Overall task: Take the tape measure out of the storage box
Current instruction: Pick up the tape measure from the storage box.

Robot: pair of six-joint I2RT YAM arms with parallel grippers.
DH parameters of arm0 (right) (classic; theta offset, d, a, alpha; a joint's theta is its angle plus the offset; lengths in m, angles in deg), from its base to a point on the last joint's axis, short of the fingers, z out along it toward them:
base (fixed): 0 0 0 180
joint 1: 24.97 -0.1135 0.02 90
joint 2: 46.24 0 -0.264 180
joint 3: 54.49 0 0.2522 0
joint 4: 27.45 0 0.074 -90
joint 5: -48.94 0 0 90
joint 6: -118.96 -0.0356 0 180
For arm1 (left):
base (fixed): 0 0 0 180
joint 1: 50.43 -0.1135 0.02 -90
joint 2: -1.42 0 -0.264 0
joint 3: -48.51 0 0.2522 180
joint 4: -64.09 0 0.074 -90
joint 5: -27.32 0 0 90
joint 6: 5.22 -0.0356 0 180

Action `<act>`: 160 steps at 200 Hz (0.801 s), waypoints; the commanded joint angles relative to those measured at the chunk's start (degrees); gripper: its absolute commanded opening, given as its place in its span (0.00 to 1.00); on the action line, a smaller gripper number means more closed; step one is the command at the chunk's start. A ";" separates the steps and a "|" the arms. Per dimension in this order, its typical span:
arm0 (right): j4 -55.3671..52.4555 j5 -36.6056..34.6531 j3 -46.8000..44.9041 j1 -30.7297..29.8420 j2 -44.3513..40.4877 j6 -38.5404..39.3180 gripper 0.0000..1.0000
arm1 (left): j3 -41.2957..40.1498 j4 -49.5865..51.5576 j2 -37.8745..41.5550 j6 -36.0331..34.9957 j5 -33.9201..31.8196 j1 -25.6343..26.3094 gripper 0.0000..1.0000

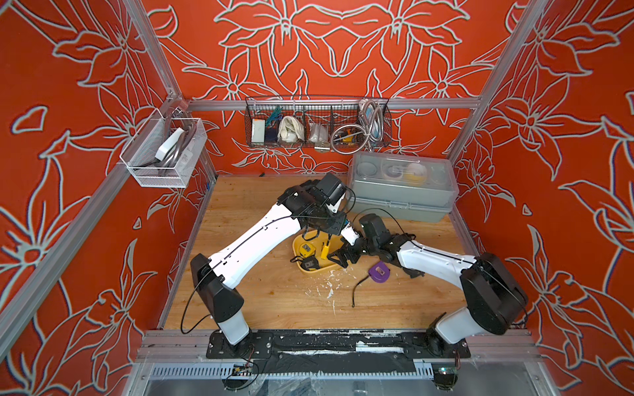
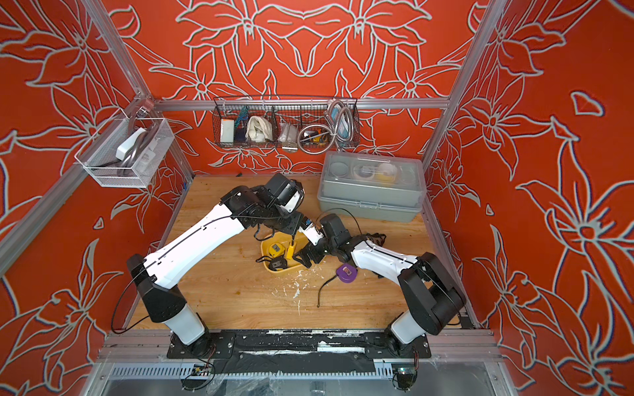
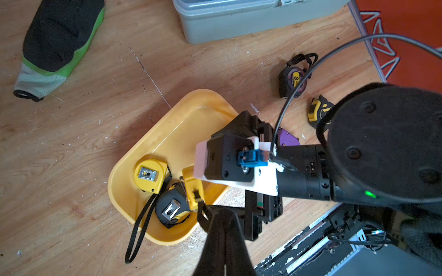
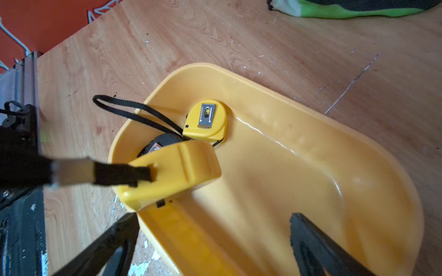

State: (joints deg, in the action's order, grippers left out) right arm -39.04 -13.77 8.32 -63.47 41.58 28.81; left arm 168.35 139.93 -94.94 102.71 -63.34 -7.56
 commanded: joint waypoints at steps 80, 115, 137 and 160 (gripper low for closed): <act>2.60 7.47 5.85 -2.88 5.63 -1.84 0.90 | 2.81 1.36 3.18 0.13 0.17 0.50 0.00; 1.17 7.19 5.09 -2.89 4.83 -2.73 0.76 | 2.97 1.81 3.53 -0.14 -0.66 0.55 0.00; 2.48 8.70 4.12 -2.83 5.07 -3.96 0.67 | 3.10 1.86 3.72 -0.20 -0.65 0.55 0.00; 2.80 9.98 4.09 -2.93 5.35 -4.78 0.53 | 2.86 1.82 3.98 -0.36 -1.08 0.55 0.00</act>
State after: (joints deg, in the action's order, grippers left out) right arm -36.46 -5.82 12.83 -66.12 46.93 25.43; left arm 169.79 141.60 -93.43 102.78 -63.50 -7.30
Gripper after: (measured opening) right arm 0.596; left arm 0.046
